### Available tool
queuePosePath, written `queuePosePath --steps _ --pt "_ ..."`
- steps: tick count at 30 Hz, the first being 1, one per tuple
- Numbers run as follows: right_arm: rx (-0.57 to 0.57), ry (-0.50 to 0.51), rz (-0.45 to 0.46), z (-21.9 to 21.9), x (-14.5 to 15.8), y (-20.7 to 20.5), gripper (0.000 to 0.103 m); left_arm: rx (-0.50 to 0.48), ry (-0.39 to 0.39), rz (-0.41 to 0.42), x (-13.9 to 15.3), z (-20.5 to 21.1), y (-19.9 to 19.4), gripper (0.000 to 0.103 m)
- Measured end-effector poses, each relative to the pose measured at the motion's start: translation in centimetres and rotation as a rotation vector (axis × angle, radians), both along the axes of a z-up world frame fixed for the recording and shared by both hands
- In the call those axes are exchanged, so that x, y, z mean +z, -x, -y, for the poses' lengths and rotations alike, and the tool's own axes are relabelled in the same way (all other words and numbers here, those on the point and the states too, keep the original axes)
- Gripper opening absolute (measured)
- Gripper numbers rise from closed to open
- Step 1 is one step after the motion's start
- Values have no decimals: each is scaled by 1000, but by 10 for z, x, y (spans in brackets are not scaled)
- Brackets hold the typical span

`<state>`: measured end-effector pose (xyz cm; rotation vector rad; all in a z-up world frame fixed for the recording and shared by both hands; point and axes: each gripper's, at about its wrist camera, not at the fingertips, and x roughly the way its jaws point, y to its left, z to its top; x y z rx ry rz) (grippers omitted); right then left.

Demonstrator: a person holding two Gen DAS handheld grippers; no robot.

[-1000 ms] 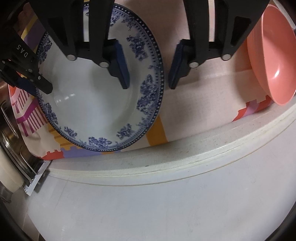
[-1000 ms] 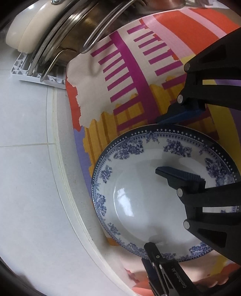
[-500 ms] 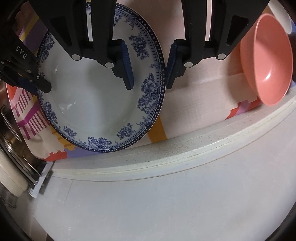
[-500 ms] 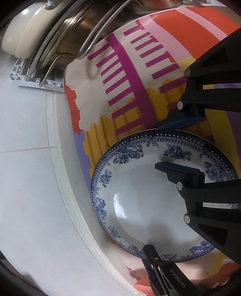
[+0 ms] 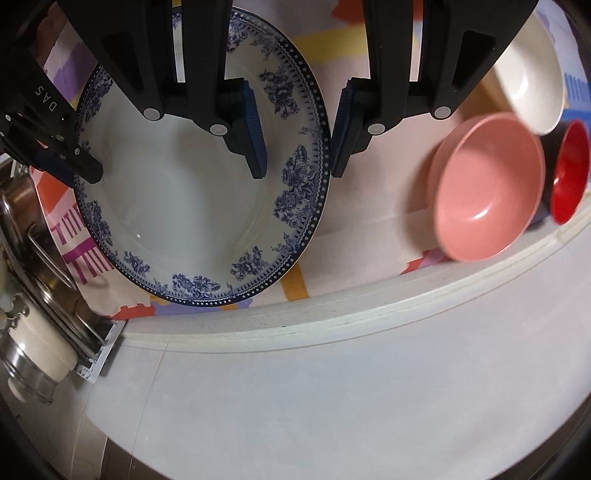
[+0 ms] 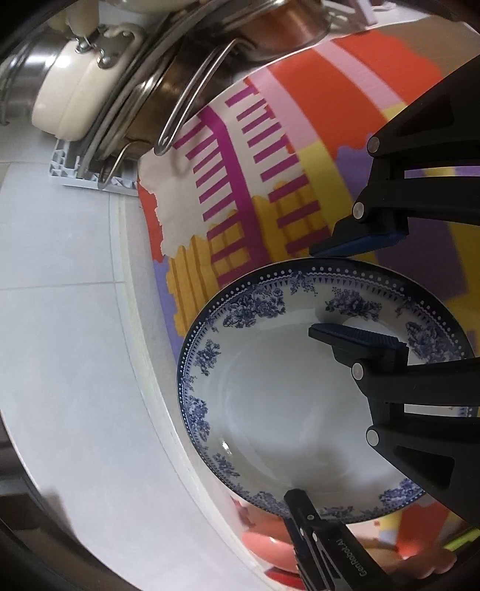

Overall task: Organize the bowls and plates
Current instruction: 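Lift the blue-and-white plate with both grippers and carry it over the green plate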

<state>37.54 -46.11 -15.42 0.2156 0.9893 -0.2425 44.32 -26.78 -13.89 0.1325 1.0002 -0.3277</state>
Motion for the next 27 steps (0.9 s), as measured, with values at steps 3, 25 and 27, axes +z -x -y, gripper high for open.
queuePosePath --steps 3,25,27 --pt "12 5 11 -11 11 10 37 20 9 9 8 -14 17 35" --pt "184 64 79 -119 65 86 37 207 63 68 40 -140 123 35" --pt "196 56 82 -127 68 93 37 218 54 81 43 -148 133 35"
